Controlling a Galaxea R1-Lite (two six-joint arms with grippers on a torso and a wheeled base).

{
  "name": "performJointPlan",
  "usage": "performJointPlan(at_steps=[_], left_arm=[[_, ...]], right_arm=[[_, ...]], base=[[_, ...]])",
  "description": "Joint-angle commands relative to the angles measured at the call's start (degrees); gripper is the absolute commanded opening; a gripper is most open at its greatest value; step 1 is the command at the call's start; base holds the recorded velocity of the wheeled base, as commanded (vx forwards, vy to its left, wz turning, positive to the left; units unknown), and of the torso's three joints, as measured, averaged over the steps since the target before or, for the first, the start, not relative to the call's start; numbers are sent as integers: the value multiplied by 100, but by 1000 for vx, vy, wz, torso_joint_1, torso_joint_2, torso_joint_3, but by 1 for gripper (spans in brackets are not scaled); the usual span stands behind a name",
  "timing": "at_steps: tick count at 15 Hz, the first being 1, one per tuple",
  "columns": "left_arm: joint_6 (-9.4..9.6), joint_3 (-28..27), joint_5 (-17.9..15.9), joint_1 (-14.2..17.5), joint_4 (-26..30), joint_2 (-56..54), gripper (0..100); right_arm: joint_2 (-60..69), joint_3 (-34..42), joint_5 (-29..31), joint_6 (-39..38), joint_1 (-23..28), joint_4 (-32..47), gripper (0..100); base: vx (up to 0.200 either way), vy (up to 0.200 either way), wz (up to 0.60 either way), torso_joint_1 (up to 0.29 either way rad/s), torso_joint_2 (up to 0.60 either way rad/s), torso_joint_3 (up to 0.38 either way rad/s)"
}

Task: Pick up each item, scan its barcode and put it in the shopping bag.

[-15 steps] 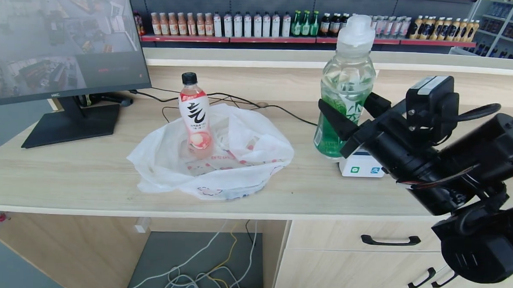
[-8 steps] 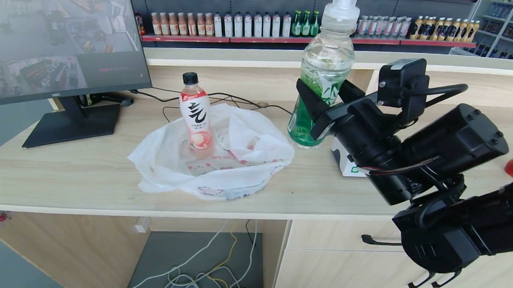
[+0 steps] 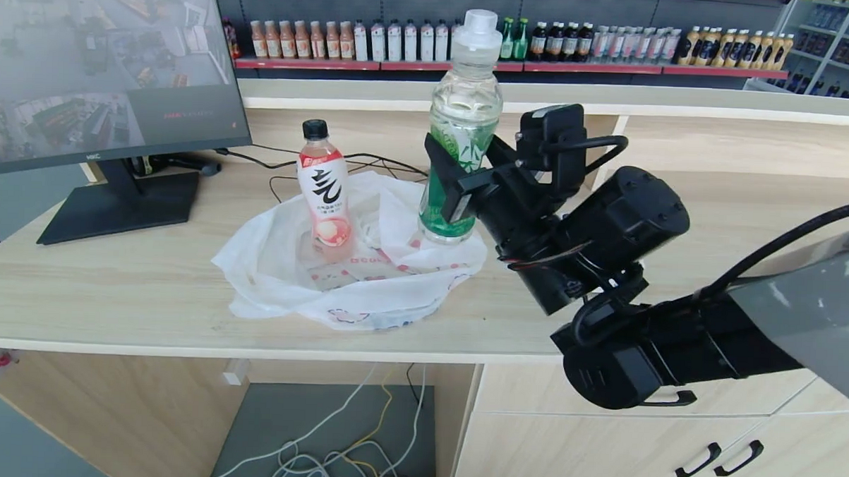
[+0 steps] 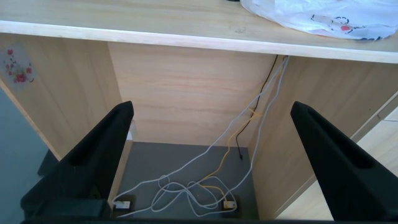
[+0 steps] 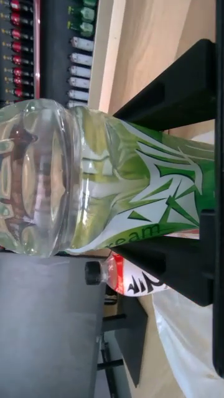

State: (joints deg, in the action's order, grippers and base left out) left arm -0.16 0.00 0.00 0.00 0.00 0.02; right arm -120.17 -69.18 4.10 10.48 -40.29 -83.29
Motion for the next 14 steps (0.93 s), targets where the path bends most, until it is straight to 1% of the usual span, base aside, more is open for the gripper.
performJointPlan(at_steps=[1,3,6,14], left_arm=[[-2,0,0,0,0,-2,100],[-2,0,0,0,0,-2,100],[-2,0,0,0,0,-2,100],[-2,0,0,0,0,-2,100]], right_arm=[[-577,-623,12,-11,-190,216,0],[-885,-1080,12,-38,-313,383,0],[-1149,-1423,12,-205,-374,647,0],[-1386,-1484,21,-372,-339,665,0]], base=[[0,0,0,0,0,0],[0,0,0,0,0,0],[0,0,0,0,0,0],[0,0,0,0,0,0]])
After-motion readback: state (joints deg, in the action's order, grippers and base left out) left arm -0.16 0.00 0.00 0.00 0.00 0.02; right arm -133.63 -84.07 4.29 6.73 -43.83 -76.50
